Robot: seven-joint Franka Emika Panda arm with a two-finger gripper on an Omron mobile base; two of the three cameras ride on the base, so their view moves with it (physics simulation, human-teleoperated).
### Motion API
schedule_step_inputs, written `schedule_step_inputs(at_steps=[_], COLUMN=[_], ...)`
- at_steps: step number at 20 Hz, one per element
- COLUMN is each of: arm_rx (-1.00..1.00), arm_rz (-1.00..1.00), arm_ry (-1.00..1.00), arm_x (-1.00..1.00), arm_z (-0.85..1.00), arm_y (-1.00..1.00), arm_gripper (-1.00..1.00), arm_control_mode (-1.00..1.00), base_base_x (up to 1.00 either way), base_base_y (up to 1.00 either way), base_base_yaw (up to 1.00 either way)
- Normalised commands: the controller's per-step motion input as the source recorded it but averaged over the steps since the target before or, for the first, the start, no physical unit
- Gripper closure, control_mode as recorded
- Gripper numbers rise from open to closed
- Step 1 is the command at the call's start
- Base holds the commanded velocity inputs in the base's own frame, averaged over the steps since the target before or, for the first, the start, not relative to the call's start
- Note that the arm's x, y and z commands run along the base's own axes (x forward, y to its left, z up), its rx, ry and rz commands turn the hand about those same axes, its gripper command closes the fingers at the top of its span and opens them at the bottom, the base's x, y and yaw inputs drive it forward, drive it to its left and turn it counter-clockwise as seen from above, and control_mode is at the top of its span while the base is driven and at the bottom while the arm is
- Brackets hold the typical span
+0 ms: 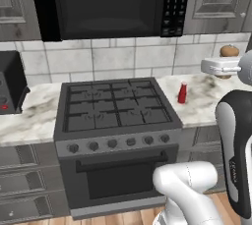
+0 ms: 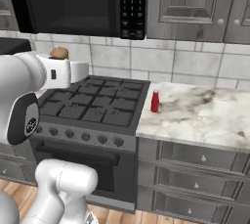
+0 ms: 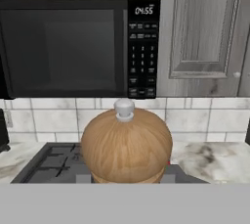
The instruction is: Take 2 condiments from the cabinet and move them on the counter near the stove.Make sure the condiments are lined up with each other, next to each other.
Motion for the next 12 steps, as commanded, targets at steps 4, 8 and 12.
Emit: schedule_step_inputs(at_steps=[4, 8, 12], arm_rx=[0.0, 0.0, 0.0], arm_rz=[0.0, 0.0, 0.0], arm_ry=[0.0, 0.0, 0.0], arm_x=[0.0, 0.0, 0.0], arm_z=[0.0, 0.0, 0.0], arm_y=[0.0, 0.0, 0.0], arm_gripper=[1.0, 1.0, 1.0], arm_control_mode=[1.0, 1.0, 1.0], base_base_x=[0.58, 0.54, 0.5], base_base_y=[0.0, 0.0, 0.0], base_base_yaw=[0.03, 0.03, 0.02])
